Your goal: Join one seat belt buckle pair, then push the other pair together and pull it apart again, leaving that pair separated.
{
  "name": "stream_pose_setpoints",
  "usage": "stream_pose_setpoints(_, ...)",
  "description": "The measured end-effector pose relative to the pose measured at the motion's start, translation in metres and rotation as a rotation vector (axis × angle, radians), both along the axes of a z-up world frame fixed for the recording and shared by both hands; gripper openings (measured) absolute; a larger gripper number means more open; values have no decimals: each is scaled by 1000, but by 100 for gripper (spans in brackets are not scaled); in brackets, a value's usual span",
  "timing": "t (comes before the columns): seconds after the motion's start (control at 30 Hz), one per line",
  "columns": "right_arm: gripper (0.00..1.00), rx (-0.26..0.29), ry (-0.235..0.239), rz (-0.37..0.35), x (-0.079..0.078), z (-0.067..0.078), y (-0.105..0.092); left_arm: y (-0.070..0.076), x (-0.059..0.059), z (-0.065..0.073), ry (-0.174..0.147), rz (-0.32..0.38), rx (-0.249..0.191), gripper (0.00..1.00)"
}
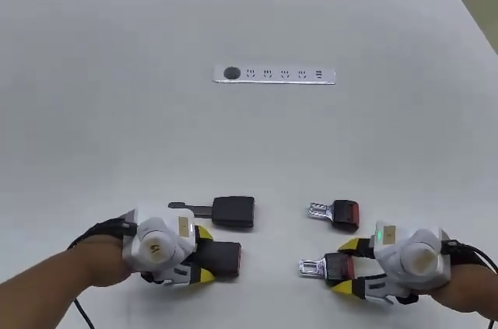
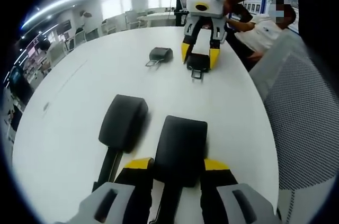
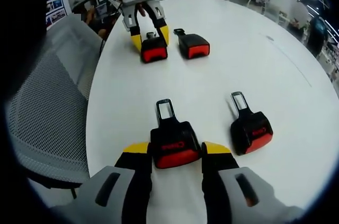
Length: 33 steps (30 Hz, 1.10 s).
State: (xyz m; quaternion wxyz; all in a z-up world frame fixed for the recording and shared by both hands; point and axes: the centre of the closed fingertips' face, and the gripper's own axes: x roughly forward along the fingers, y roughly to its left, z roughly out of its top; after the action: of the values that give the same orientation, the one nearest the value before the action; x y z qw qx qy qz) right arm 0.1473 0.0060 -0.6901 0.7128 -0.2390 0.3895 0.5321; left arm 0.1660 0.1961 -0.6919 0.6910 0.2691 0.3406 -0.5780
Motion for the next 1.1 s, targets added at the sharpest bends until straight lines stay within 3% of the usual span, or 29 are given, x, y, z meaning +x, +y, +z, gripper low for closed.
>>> stream_pose_setpoints(0.43,35,46,11,-36,6,-3,6,-1,2,-1,2,11,9,35)
stream_pose_setpoints(1.1,35,114,-24,-17,15,-2,65,0,-1,-1,4,0,27,35)
